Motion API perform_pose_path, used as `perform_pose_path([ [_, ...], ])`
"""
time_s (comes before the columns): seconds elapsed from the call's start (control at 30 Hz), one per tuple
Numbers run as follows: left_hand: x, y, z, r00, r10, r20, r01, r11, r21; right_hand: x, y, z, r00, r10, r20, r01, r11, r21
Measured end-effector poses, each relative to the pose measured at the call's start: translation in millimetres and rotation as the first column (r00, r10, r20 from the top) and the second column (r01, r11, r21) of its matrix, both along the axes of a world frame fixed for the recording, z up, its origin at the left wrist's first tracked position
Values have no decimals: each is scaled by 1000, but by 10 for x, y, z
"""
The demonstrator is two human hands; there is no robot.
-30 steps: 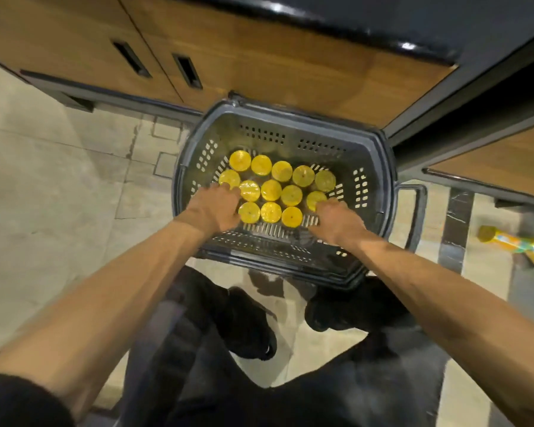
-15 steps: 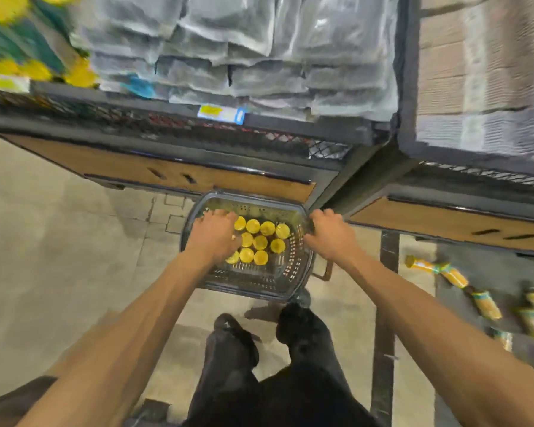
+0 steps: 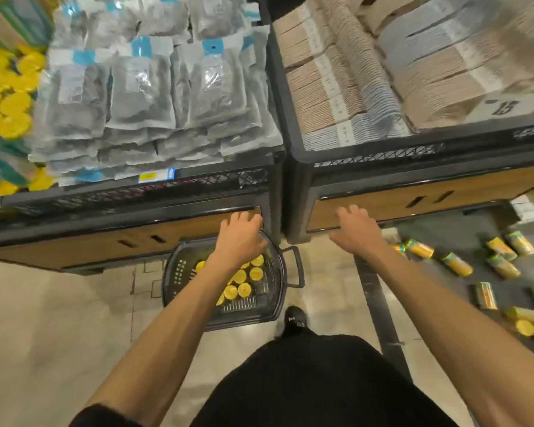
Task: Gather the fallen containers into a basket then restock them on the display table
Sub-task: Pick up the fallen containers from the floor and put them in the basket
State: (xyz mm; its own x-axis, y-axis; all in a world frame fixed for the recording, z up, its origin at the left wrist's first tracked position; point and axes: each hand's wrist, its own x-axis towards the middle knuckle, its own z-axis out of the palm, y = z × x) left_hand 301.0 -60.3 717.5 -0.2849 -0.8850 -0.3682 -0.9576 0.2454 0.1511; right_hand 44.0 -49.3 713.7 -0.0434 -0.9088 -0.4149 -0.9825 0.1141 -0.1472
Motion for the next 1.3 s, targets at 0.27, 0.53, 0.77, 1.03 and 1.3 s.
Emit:
perform_pose_path([
  [0.27,-914,204,206,944,-322,65,324,946,-12,-871,1108,193,936,-349,42,349,937,-2],
  [0.53,-2340,620,255,818,-564,110,569,822,-23,-2047,2249,200,817,-577,2,574,812,108],
  [0.77,-3847,927,212,730,-674,113,679,734,-8,-3393,2975,247,734,-679,-14,672,723,158],
  [1.03,-5034,1313,141,636,-763,110,768,641,6,-4400,3621,117,585,-811,2,793,572,210],
  [1.3,-6015,1409,-12,471,-873,128,875,480,55,-4827,4023,11,418,-908,20,877,409,252],
])
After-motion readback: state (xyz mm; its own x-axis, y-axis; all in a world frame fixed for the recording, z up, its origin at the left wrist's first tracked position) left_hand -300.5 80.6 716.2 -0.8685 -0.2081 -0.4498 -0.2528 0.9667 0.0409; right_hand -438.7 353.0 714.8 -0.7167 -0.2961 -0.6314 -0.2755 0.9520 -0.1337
